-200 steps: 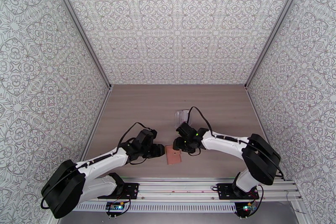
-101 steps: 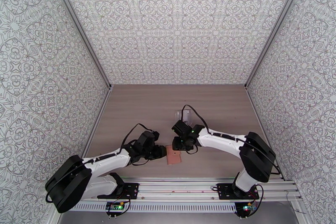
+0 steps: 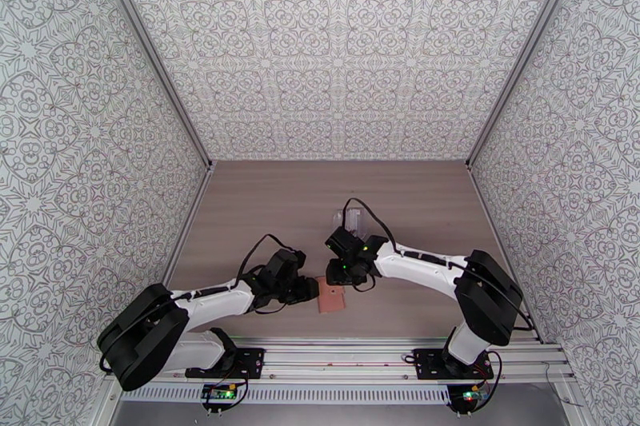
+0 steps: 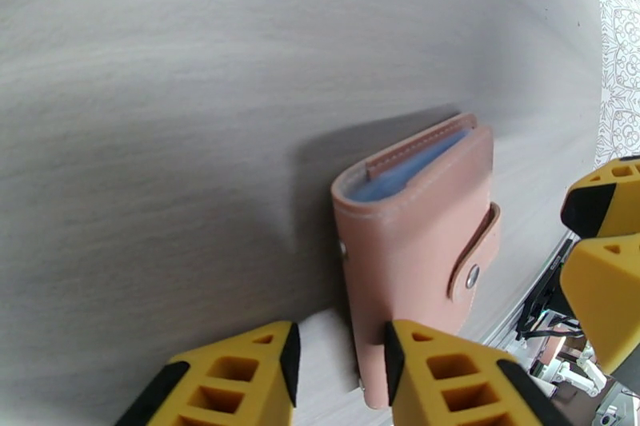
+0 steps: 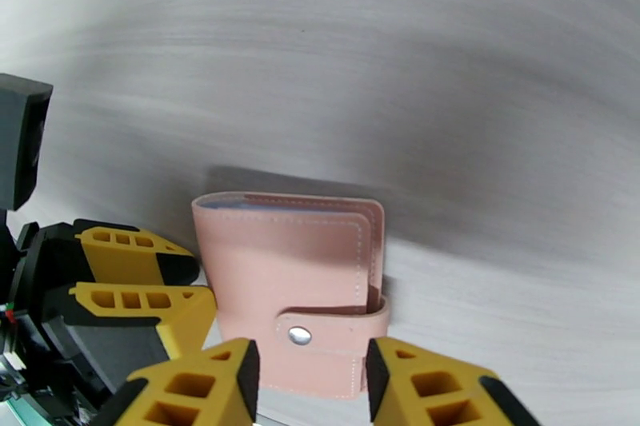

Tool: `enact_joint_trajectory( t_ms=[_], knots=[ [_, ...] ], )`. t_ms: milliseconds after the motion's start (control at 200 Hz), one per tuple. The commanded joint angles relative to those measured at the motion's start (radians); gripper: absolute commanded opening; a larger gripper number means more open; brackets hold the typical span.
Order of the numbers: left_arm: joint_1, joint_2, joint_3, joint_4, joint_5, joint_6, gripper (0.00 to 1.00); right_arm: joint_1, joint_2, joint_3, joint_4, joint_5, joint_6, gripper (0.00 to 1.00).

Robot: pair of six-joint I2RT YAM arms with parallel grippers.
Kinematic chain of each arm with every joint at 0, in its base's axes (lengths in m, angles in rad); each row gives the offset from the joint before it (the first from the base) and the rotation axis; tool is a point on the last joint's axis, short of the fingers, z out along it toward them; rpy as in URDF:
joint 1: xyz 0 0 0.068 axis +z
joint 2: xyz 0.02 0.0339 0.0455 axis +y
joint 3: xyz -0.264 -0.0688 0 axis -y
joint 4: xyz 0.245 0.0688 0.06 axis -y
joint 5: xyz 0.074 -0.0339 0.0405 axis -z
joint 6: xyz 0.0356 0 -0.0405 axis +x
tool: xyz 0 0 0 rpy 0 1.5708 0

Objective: Put the credit cards into the card holder

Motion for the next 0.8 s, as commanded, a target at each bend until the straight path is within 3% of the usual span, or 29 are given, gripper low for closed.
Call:
enact_joint_trajectory(
  t_ms=[0, 795],
  knots=[
    [-0.009, -0.003, 0.005, 0.013, -0.015, -0.008, 0.37, 0.006, -0.011, 0.015, -0.014, 0.005, -0.010, 0.42],
    [-0.015, 0.088, 0.047, 0.136, 0.041, -0.016, 0.25, 0.026, -0.009, -0.023, 0.005, -0.004, 0.013, 0.39]
  ],
)
